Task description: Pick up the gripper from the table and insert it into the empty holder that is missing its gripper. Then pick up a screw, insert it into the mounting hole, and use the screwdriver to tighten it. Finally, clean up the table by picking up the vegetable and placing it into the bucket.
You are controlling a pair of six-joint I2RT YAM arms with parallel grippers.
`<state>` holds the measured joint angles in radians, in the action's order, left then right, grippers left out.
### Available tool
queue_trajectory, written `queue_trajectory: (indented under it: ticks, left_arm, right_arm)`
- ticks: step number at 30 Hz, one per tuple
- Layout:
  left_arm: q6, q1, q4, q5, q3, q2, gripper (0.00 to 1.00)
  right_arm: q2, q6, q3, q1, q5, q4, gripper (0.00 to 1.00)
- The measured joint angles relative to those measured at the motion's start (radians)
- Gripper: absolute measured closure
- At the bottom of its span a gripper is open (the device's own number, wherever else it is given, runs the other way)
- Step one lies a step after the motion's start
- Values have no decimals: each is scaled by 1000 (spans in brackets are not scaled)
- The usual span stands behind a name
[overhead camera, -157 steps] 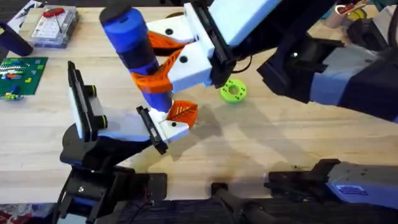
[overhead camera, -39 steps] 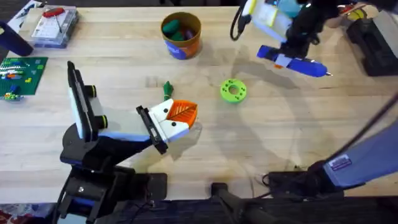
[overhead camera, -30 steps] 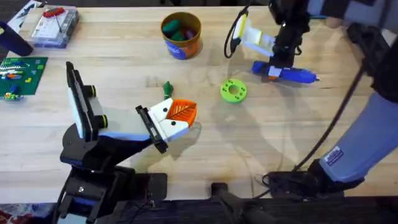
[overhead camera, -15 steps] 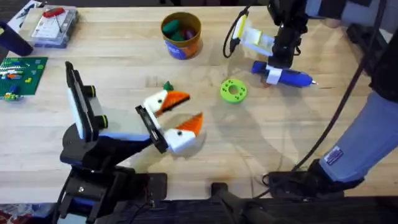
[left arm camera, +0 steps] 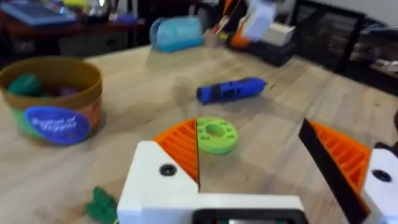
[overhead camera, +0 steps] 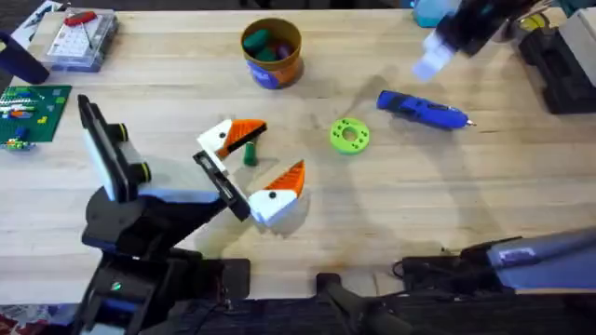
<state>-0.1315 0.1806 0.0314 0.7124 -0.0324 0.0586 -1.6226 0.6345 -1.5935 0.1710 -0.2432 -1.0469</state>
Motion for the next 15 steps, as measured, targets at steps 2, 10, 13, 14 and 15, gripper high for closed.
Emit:
queue_trajectory:
  ticks: [2,10,13,14,15]
  left_arm:
    - [20,0,117,-52,-56,3,15]
    - [122,0,480,-255,-451,177,14]
    - [137,0,570,-308,-585,298,15]
    - [142,0,607,-322,-627,341,15]
    - [149,0,628,-332,-662,381,14]
  right_arm:
    - [63,-82,-30,12,0,-5,6]
    - [261,-394,-64,64,1,-115,6]
    - [300,-487,-65,92,3,-208,6]
    - [308,-514,-65,102,4,-235,6]
    - [312,-538,-65,111,4,-260,6]
